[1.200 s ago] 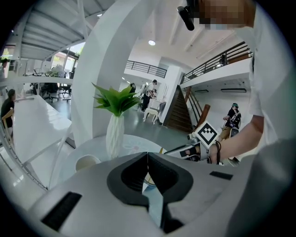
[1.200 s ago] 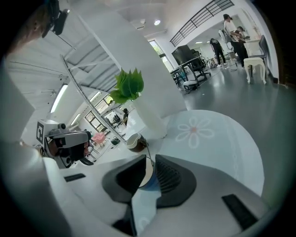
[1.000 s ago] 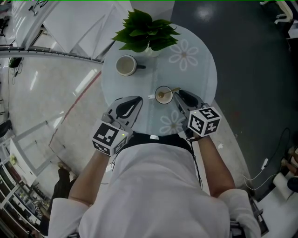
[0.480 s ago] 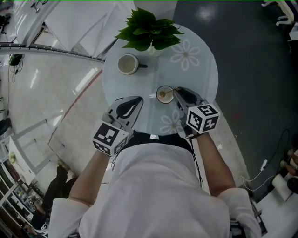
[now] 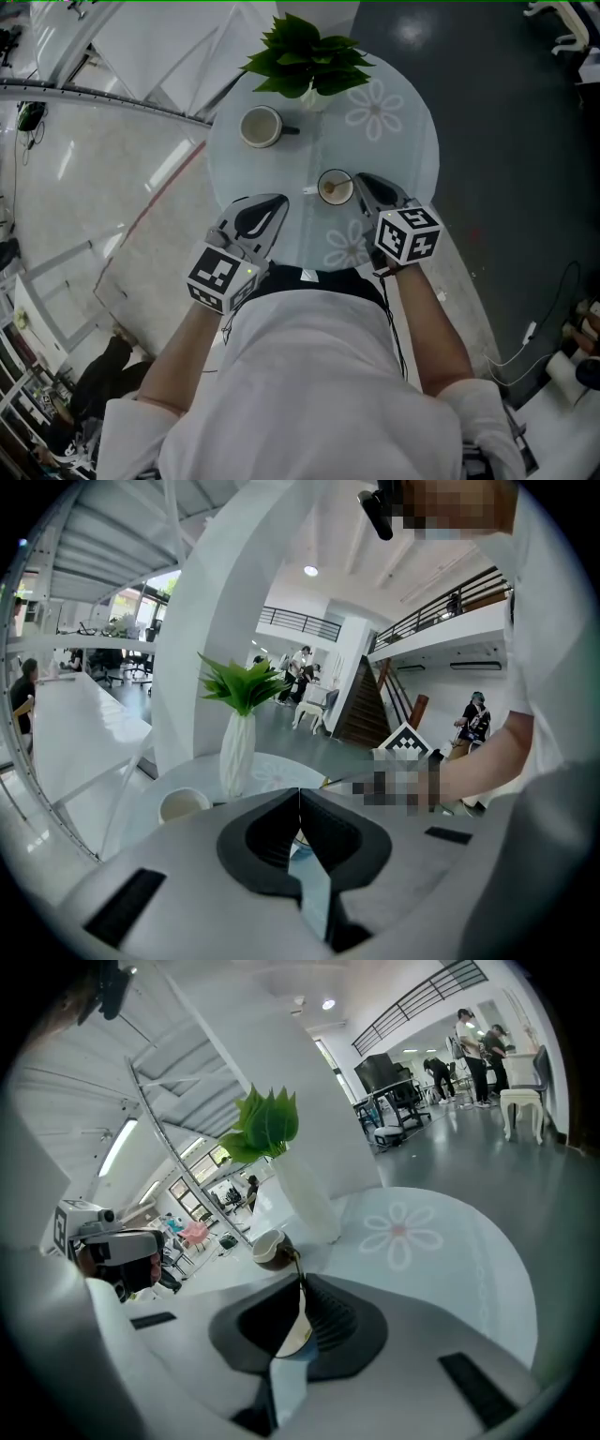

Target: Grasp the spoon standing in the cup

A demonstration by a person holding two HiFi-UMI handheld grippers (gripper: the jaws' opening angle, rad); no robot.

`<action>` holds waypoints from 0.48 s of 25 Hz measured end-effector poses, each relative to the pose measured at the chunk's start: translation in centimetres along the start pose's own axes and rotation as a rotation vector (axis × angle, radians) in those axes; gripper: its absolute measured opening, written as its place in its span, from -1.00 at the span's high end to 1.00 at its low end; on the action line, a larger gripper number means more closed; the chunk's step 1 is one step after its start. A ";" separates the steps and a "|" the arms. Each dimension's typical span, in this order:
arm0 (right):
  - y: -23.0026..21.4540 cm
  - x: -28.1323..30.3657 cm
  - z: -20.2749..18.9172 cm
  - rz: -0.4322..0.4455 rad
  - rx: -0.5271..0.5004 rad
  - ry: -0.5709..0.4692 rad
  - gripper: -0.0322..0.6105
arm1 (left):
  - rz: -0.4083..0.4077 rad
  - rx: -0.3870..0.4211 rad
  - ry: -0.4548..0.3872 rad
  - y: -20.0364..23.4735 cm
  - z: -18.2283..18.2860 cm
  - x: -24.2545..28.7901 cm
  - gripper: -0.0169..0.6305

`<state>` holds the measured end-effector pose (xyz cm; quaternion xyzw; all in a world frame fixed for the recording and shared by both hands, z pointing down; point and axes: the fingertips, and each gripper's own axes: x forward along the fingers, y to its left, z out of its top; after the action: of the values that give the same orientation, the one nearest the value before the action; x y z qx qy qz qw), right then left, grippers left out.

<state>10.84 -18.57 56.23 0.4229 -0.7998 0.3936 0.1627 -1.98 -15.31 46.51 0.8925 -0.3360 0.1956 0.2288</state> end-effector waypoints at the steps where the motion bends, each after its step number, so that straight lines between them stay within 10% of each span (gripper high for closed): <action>1: 0.1 -0.1 0.0 -0.004 -0.003 0.000 0.79 | -0.001 0.001 -0.002 0.0 0.0 -0.2 0.88; 12: 0.7 -2.1 1.2 -0.053 -0.027 -0.049 0.81 | -0.014 0.018 -0.030 -0.4 0.2 -1.9 0.88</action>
<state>11.62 -18.08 53.87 0.4512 -0.7974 0.3677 0.1592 -3.01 -14.17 45.32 0.8997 -0.3314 0.1835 0.2168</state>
